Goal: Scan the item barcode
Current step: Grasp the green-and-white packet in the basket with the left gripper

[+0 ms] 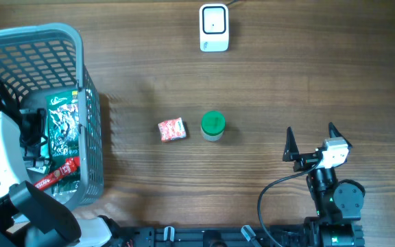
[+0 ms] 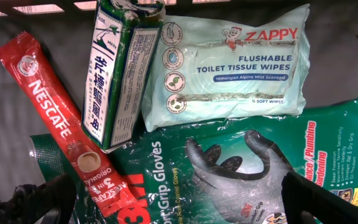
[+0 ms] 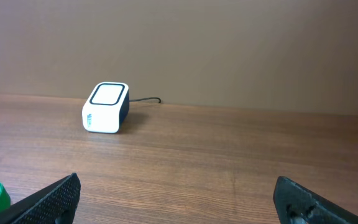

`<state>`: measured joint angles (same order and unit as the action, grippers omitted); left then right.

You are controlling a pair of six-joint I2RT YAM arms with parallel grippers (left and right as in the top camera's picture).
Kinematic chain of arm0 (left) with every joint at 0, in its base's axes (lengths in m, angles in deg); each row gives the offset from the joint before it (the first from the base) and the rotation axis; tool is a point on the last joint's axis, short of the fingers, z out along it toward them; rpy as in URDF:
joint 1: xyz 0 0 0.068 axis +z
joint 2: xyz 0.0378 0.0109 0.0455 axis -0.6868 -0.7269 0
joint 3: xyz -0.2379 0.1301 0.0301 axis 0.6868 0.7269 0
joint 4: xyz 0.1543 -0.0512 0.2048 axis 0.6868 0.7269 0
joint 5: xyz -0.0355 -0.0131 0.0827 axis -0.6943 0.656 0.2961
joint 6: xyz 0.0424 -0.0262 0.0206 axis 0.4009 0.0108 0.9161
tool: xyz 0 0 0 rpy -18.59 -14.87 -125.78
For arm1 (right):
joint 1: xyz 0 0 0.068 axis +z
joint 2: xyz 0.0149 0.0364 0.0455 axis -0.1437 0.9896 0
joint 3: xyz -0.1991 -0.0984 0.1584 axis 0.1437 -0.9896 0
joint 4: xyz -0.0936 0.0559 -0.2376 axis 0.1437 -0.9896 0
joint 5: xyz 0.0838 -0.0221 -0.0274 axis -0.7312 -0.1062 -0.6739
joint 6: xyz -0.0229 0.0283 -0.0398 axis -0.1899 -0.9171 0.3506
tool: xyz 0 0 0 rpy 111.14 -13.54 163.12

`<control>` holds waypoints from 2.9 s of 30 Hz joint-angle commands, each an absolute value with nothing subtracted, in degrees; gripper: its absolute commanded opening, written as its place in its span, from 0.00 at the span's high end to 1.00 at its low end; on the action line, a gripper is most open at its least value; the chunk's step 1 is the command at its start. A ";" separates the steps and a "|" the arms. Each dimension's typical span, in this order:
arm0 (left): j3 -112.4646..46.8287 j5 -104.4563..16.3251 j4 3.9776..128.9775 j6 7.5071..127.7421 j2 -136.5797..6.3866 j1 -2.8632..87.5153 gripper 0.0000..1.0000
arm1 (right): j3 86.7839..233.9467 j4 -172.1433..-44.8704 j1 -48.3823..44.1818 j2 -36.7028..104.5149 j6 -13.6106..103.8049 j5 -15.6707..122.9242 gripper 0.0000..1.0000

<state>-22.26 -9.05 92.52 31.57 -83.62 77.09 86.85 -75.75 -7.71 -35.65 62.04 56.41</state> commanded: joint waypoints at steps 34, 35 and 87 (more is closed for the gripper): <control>-21.89 -9.55 92.72 31.24 -83.47 77.26 0.00 | 86.78 -75.56 -7.75 -35.85 61.60 56.98 0.00; -21.89 -9.55 92.69 31.24 -83.47 77.26 0.00 | 86.78 -75.56 -7.75 -35.85 61.62 56.98 0.00; -2.63 10.45 71.21 37.17 -85.08 77.31 0.47 | 86.78 -75.56 -7.75 -35.85 61.62 56.98 0.00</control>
<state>-4.34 9.64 71.14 37.17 -83.55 77.02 86.85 -75.73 -7.71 -35.65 62.04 56.41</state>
